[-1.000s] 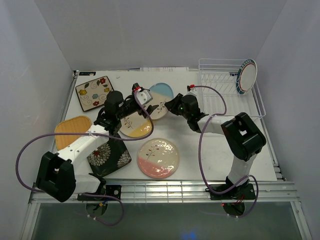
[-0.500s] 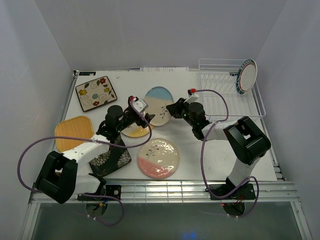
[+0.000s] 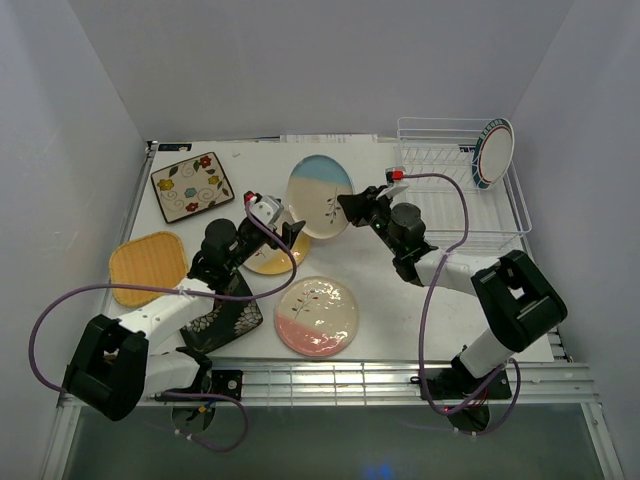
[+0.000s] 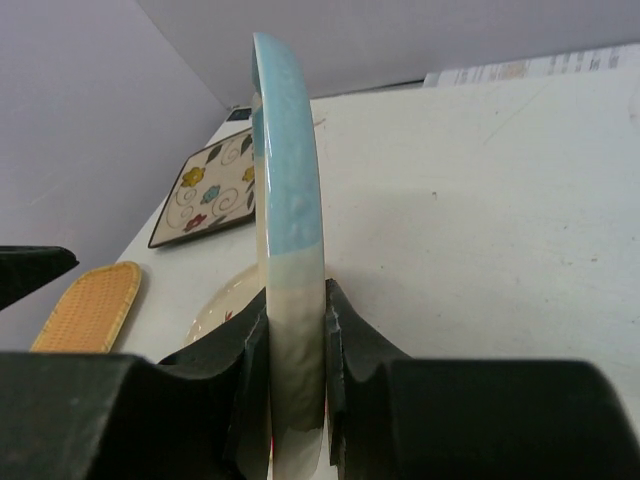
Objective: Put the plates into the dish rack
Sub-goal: Pick up the plate at the center of the board.
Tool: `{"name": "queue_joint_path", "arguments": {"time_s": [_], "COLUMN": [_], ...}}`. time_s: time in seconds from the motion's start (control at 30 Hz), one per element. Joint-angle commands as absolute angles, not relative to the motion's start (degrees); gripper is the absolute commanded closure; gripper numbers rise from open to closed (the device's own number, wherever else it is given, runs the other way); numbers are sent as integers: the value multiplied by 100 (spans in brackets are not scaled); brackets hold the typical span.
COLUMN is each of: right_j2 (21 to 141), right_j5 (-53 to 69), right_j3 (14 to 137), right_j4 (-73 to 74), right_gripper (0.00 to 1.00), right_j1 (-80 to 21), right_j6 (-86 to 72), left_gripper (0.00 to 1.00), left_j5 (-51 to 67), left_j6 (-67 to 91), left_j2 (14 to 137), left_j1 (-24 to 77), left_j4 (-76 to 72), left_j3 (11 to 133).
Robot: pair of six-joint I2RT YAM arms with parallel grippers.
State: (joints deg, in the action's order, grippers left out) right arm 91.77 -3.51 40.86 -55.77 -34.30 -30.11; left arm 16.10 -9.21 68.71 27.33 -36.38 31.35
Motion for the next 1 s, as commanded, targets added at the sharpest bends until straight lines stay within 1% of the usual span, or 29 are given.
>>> {"name": "queue_joint_path", "arguments": {"time_s": [0.0, 0.3, 0.53, 0.73, 0.97], "right_j2": [8552, 8060, 7998, 7989, 7814], "right_j5": [-746, -1932, -2188, -2171, -1574], "right_j3": [4438, 5149, 5791, 6538, 6838], "right_j4": [-6382, -4748, -3877, -2885, -2488], "right_gripper": [92, 92, 92, 92, 92], "right_j1": [-3454, -3445, -3305, -3059, -2444], "right_j6": [-2760, -2005, -1662, -1249, -1327], "left_gripper": [13, 14, 14, 15, 14], "left_j5": [1372, 1459, 1468, 1380, 1433], "left_j6": [-747, -738, -765, -844, -826], "left_j2": [6627, 6495, 6399, 6460, 6495], "left_j1": [2716, 2716, 2716, 2716, 2716], "left_j4": [-3858, -4192, -4315, -4421, -4430], "left_j3": [2997, 2777, 2681, 2610, 2610]}}
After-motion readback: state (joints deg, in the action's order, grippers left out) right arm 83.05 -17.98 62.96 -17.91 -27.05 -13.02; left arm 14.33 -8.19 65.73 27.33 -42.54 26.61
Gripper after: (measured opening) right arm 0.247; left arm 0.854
